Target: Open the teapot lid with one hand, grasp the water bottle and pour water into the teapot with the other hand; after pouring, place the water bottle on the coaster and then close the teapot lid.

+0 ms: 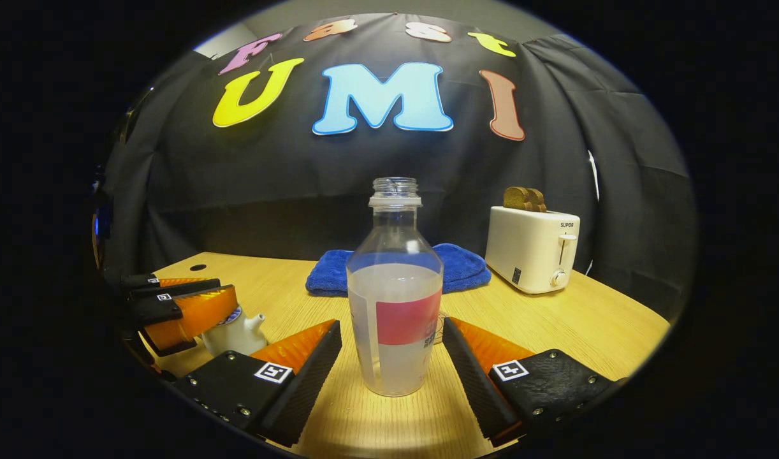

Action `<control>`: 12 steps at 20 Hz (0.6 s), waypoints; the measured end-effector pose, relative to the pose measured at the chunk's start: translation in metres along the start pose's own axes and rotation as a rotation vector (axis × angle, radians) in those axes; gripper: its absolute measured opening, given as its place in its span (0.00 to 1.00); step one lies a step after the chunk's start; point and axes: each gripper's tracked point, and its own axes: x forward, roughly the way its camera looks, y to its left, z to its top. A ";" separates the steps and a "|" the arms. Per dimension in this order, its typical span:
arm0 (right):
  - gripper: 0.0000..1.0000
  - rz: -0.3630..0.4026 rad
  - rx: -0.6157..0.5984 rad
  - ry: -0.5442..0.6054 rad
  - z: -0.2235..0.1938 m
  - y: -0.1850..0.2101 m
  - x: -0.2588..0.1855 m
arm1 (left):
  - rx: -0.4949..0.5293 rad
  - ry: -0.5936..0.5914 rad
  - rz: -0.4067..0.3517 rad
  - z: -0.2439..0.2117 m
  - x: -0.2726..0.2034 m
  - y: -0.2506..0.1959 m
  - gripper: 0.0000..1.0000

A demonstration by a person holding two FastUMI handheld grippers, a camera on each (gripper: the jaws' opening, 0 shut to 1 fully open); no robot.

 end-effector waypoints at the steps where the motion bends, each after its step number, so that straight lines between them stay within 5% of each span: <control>1: 0.98 0.001 0.000 0.001 0.000 0.000 0.000 | -0.003 0.003 -0.002 -0.005 0.008 0.000 0.26; 12: 0.98 0.013 0.017 0.019 -0.003 0.000 0.001 | -0.056 -0.028 -0.007 -0.001 0.004 0.003 0.15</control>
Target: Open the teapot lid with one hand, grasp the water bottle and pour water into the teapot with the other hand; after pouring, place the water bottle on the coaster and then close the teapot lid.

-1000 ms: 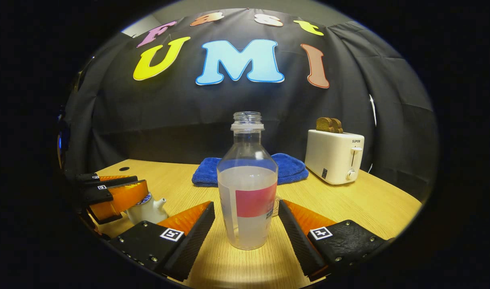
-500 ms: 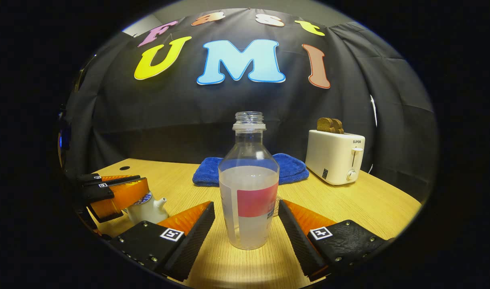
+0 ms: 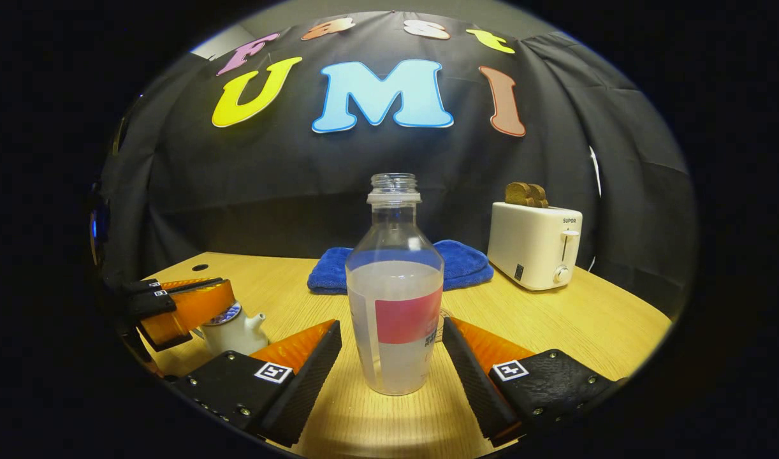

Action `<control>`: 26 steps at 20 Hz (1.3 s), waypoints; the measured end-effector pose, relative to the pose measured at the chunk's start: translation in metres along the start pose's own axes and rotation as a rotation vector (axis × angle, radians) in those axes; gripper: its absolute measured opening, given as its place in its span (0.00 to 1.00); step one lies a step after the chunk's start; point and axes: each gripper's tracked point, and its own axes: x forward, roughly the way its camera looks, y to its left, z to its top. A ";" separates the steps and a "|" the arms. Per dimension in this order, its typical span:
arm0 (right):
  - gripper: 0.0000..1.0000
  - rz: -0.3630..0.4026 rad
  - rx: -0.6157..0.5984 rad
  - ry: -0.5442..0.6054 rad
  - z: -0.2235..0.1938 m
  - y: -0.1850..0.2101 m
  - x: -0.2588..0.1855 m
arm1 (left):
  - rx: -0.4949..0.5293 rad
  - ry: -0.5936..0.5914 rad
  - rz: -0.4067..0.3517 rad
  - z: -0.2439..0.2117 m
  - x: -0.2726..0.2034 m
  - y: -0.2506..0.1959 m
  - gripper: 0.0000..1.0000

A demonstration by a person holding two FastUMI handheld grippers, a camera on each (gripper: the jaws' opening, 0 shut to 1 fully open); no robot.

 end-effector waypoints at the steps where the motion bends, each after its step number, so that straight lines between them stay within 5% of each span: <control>1: 0.98 0.001 0.002 0.001 0.000 -0.001 0.000 | -0.002 0.000 0.000 -0.002 0.000 -0.001 0.14; 16: 0.99 0.022 -0.009 -0.019 0.003 -0.001 0.000 | -0.062 -0.139 0.082 0.032 -0.053 0.055 0.15; 18: 0.88 0.023 -0.005 -0.017 0.003 -0.001 0.001 | -0.060 -0.139 0.116 0.028 -0.059 0.072 0.15; 25: 0.89 0.019 -0.012 -0.021 0.003 -0.003 0.003 | -0.091 -0.116 0.150 0.015 -0.065 0.111 0.14; 26: 0.77 0.019 -0.010 -0.022 0.003 -0.003 0.002 | -0.103 -0.113 0.153 0.014 -0.064 0.114 0.13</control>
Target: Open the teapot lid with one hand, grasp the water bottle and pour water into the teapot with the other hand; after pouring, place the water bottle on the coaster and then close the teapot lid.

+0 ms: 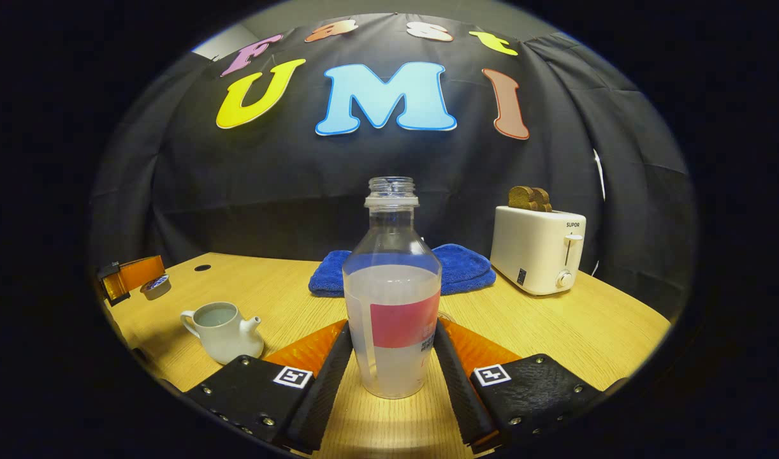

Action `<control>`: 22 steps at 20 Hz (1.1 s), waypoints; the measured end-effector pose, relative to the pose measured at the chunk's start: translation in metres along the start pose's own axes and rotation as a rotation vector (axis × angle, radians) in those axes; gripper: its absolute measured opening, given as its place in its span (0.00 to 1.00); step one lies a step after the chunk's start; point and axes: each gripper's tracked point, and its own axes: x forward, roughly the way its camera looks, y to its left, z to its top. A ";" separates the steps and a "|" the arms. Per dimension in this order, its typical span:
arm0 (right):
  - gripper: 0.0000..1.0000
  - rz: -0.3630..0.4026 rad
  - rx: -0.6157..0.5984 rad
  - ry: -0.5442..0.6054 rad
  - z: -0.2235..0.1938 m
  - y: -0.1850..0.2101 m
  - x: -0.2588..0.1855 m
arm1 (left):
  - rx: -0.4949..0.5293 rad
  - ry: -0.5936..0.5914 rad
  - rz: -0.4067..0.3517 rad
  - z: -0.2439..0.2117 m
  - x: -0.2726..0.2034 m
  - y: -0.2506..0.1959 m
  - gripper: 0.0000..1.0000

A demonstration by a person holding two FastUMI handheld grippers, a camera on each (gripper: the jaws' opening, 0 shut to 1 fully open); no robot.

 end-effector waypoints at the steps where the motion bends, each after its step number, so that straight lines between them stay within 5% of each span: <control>1: 0.77 -0.002 -0.003 0.001 0.000 0.001 0.000 | -0.008 0.003 0.000 -0.001 0.001 0.001 0.15; 16: 0.74 -0.052 -0.083 -0.009 0.003 0.007 -0.003 | -0.056 0.001 -0.023 0.000 0.003 -0.001 0.14; 22: 0.74 -0.067 -0.319 -0.035 0.007 0.019 -0.010 | -0.097 0.017 0.003 -0.006 0.006 0.017 0.14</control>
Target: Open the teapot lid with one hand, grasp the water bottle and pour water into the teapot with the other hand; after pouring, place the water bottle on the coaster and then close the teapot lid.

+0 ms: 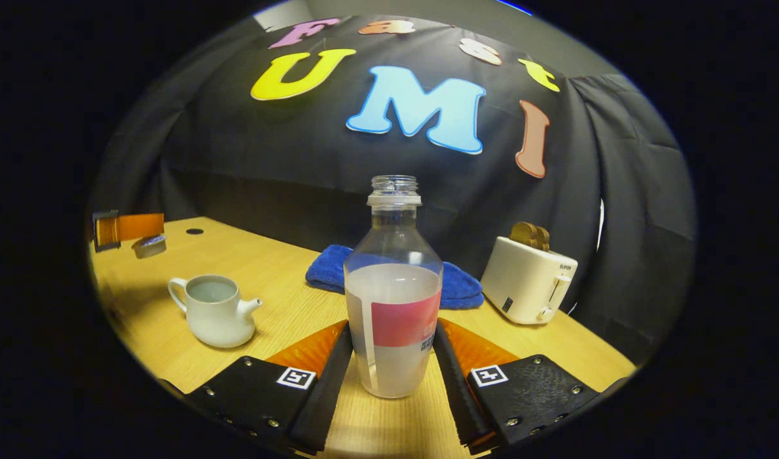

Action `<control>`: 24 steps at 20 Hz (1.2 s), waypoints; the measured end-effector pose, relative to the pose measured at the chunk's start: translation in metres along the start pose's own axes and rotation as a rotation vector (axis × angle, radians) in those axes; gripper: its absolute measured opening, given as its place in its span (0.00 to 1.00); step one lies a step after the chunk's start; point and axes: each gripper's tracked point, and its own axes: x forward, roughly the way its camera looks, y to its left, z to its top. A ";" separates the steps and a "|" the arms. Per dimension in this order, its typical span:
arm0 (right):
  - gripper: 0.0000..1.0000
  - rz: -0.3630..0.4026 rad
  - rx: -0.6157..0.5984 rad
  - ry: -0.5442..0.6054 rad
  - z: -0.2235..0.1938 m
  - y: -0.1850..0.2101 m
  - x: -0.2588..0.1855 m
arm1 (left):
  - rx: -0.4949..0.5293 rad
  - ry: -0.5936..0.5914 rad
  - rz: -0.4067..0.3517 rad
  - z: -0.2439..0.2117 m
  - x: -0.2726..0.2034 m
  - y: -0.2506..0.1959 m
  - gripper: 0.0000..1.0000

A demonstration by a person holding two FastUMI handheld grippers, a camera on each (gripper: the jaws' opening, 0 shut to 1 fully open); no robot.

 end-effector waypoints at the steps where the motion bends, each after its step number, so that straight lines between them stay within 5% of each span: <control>1: 0.74 -0.002 -0.055 -0.004 0.000 0.002 0.000 | -0.008 0.001 0.003 0.001 0.000 0.002 0.14; 16: 0.74 -0.088 -0.857 -0.093 0.029 0.022 -0.001 | -0.042 -0.006 0.027 0.005 0.000 0.022 0.14; 24: 0.73 -0.090 -1.158 -0.149 0.042 0.033 0.010 | -0.078 -0.018 0.043 0.007 0.000 0.037 0.14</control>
